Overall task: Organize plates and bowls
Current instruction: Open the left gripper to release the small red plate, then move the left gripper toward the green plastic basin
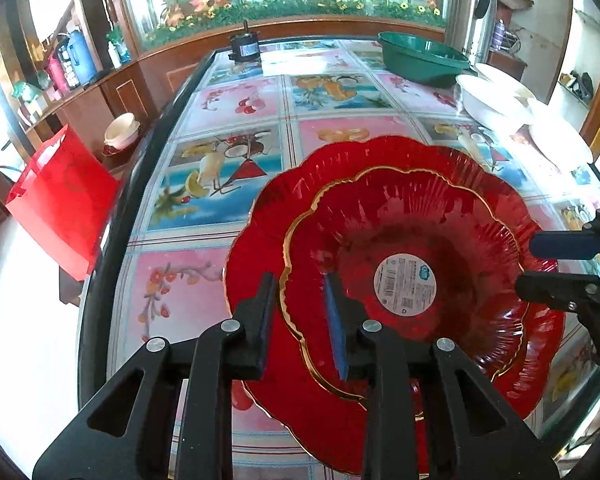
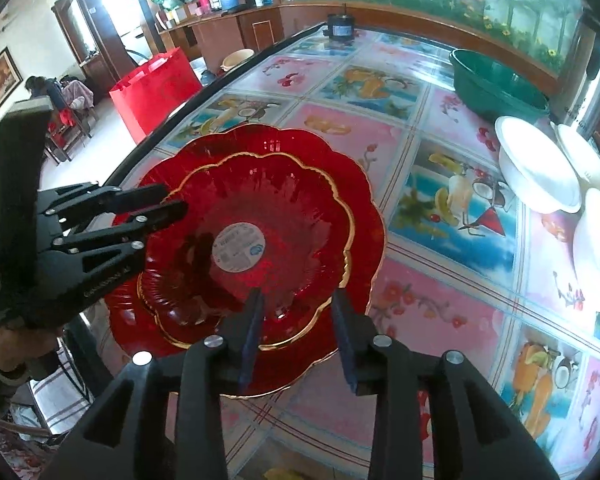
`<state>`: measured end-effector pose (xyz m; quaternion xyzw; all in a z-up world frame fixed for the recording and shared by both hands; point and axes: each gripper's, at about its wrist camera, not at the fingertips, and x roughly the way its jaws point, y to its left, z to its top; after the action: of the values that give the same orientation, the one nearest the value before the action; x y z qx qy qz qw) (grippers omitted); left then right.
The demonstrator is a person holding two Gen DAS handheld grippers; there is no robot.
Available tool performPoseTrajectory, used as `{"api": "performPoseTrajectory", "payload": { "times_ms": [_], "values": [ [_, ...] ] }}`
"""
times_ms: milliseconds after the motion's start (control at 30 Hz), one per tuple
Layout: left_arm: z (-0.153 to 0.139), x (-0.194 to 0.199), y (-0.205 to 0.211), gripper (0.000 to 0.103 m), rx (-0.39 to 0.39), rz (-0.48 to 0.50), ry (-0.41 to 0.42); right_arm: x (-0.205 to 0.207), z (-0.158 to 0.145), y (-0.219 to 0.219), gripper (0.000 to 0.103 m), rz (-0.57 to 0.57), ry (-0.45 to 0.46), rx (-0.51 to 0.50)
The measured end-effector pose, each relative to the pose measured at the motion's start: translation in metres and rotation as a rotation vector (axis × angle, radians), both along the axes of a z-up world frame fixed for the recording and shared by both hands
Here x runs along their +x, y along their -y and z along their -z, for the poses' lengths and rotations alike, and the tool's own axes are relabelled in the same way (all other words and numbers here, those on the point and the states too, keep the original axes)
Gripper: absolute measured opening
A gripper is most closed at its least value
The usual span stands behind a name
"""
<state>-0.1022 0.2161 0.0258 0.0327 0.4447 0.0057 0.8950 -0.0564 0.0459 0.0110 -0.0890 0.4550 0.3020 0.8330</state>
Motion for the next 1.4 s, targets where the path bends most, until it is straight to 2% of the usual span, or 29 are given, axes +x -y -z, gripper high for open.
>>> {"api": "performPoseTrajectory", "payload": {
  "times_ms": [67,167,233,300,333,433,533,700,833,1000,1133,1400],
  "values": [
    [-0.005,-0.002,-0.001,0.026,-0.005,-0.014,0.015,-0.001,-0.003,0.004,0.042,-0.001,-0.003,0.03],
    [-0.02,-0.007,-0.007,0.027,-0.041,-0.034,0.061,-0.003,-0.009,0.011,0.056,0.004,-0.009,0.086],
    [-0.029,-0.01,-0.008,0.034,-0.062,-0.043,0.083,-0.003,-0.014,0.018,0.069,0.01,-0.024,0.151],
    [-0.041,-0.013,-0.007,0.057,-0.091,-0.052,0.114,-0.001,-0.02,0.03,0.076,0.024,-0.04,0.233],
    [-0.048,-0.015,-0.006,0.06,-0.113,-0.054,0.138,0.0,-0.025,0.042,0.081,0.049,-0.045,0.291],
    [-0.067,-0.021,0.0,0.061,-0.174,-0.046,0.205,0.003,-0.033,0.072,0.084,0.143,-0.091,0.351],
    [-0.084,-0.02,0.015,0.061,-0.203,-0.019,0.244,0.005,-0.036,0.107,0.085,0.245,-0.138,0.374],
    [-0.094,-0.012,0.048,0.062,-0.223,0.045,0.246,-0.006,-0.043,0.167,0.085,0.383,-0.057,0.42],
    [-0.093,-0.008,0.074,0.062,-0.219,0.089,0.227,-0.013,-0.042,0.2,0.085,0.491,0.002,0.366],
    [-0.09,-0.003,0.106,0.062,-0.21,0.131,0.202,-0.018,-0.038,0.223,0.085,0.526,0.018,0.389],
    [-0.087,0.004,0.127,0.062,-0.236,0.158,0.172,-0.019,-0.033,0.239,0.085,0.574,0.053,0.329],
    [-0.085,0.014,0.169,0.062,-0.226,0.213,0.143,-0.007,-0.027,0.26,0.085,0.604,0.045,0.276]
  ]
}}
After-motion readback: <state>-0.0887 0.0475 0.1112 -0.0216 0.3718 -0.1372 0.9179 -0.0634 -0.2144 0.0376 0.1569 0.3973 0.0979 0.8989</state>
